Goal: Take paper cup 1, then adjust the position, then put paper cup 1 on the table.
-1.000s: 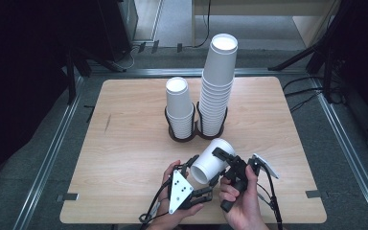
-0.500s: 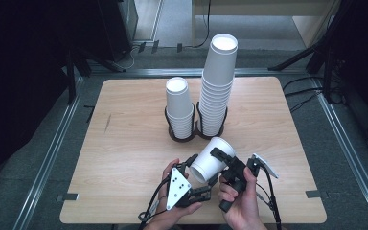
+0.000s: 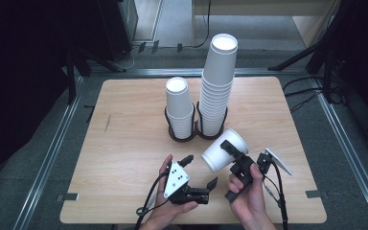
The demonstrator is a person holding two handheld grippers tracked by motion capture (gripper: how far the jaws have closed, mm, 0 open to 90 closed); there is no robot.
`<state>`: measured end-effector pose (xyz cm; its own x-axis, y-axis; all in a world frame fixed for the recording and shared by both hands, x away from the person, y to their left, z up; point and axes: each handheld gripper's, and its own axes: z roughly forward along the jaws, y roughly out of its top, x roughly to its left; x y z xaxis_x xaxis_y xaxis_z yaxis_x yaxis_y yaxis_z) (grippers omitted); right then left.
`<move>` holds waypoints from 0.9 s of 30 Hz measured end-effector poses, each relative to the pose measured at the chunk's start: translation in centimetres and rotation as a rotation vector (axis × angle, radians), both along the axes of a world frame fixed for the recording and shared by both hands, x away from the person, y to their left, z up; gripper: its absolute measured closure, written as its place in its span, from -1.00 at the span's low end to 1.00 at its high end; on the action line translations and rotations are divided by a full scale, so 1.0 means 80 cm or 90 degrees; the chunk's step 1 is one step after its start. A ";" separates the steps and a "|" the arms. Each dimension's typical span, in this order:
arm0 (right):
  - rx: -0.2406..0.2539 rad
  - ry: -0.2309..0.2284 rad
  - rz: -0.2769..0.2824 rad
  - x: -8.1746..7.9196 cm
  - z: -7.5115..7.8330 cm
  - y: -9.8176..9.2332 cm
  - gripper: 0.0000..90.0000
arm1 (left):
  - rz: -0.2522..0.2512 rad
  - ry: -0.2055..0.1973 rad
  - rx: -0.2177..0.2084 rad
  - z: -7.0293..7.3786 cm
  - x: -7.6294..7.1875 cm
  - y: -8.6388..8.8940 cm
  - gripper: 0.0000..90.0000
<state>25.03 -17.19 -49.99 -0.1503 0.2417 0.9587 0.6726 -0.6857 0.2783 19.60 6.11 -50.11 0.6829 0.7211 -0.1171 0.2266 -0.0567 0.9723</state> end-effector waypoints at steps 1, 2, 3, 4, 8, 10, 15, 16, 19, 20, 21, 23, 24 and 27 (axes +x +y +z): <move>-0.012 -0.015 -0.004 0.001 0.001 -0.001 -0.69 | 0.001 0.001 0.001 0.000 0.000 0.001 -0.95; -0.017 -0.023 -0.004 0.001 0.002 -0.003 -0.69 | 0.000 0.002 0.001 0.000 0.001 0.001 -0.95; -0.029 -0.036 -0.010 0.003 0.003 -0.004 -0.69 | -0.001 0.004 0.001 0.000 0.001 0.002 -0.95; -0.043 -0.051 -0.015 0.003 0.005 -0.005 -0.69 | 0.002 0.005 0.003 0.000 0.001 0.003 -0.95; -0.115 -0.092 -0.039 0.007 0.011 -0.009 -0.69 | 0.010 0.010 0.014 -0.001 0.004 0.009 -0.95; -0.143 -0.111 -0.051 0.009 0.015 -0.013 -0.69 | 0.016 0.012 0.014 -0.001 0.006 0.012 -0.95; -0.205 -0.156 -0.080 0.010 0.022 -0.023 -0.69 | 0.024 0.016 0.012 -0.001 0.009 0.017 -0.95; -0.218 -0.165 -0.082 0.010 0.023 -0.023 -0.69 | 0.024 0.017 0.013 -0.001 0.009 0.018 -0.95; -0.256 -0.191 -0.093 0.010 0.027 -0.024 -0.69 | 0.028 0.025 0.013 -0.002 0.012 0.020 -0.95; -0.256 -0.208 -0.098 0.011 0.027 -0.026 -0.69 | 0.029 0.026 0.015 -0.003 0.012 0.021 -0.95; -0.259 -0.221 -0.106 0.011 0.028 -0.026 -0.69 | 0.029 0.027 0.016 -0.003 0.013 0.022 -0.95; -0.282 -0.239 -0.118 0.011 0.029 -0.028 -0.69 | 0.032 0.028 0.016 -0.003 0.014 0.023 -0.95; -0.296 -0.252 -0.129 0.012 0.030 -0.029 -0.69 | 0.035 0.028 0.014 -0.003 0.015 0.025 -0.95; -0.346 -0.270 -0.154 0.014 0.031 -0.033 -0.69 | 0.038 0.030 0.015 -0.003 0.017 0.029 -0.95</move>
<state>26.15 -19.85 -47.52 -0.3642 0.7399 0.5656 0.2791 -0.4927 0.8242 20.94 8.40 -50.32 0.6328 0.7632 -0.1305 0.2750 -0.0639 0.9593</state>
